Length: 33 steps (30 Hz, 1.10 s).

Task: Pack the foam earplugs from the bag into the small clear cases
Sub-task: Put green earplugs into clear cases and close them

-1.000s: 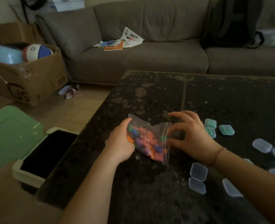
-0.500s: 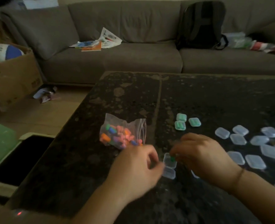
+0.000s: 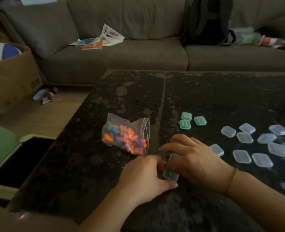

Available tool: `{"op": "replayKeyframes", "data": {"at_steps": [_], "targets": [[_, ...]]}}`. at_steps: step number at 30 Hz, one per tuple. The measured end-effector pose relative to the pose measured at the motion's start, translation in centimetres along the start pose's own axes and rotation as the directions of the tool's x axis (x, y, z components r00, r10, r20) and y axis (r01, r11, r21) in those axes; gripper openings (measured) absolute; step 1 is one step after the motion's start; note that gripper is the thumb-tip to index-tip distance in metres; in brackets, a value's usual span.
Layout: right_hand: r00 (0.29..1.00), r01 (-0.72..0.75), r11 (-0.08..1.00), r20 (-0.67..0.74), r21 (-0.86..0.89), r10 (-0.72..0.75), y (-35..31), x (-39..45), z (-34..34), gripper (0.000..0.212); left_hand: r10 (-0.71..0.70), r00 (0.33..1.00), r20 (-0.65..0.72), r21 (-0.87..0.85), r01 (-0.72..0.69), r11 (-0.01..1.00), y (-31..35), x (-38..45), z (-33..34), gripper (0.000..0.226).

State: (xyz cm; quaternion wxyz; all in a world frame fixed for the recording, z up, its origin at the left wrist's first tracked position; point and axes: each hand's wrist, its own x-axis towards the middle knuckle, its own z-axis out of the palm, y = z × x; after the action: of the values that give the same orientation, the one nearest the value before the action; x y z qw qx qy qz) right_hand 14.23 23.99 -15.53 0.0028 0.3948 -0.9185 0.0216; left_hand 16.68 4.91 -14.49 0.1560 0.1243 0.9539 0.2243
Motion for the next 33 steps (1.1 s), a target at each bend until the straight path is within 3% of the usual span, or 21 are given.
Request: {"op": "replayKeyframes", "data": {"at_steps": [9,14,22,28,33], "targets": [[0.997,-0.019,0.998,-0.075,0.063,0.023,0.56,-0.27,0.30,0.026,0.018,0.998,-0.057,0.027,-0.017,1.000,-0.12,0.04,0.51,0.038],[0.998,-0.052,0.993,-0.021,0.104,0.055,0.62,-0.21,-0.06,0.030,0.029,0.998,-0.064,0.057,-0.025,0.998,-0.19,0.24,0.72,0.041],[0.997,-0.049,0.999,-0.056,0.019,0.050,0.41,0.04,-0.35,0.023,0.032,0.995,-0.093,0.108,-0.022,0.994,-0.25,0.30,0.92,0.046],[0.999,0.000,0.999,-0.047,-0.035,-0.002,0.22,0.15,0.29,0.025,0.043,0.995,-0.091,0.123,-0.032,0.992,-0.04,0.30,0.86,0.044],[0.996,-0.058,0.998,-0.069,0.031,0.060,0.62,-0.30,-0.53,0.027,0.052,0.998,-0.025,0.108,-0.049,0.993,-0.08,0.07,0.02,0.040]]}}
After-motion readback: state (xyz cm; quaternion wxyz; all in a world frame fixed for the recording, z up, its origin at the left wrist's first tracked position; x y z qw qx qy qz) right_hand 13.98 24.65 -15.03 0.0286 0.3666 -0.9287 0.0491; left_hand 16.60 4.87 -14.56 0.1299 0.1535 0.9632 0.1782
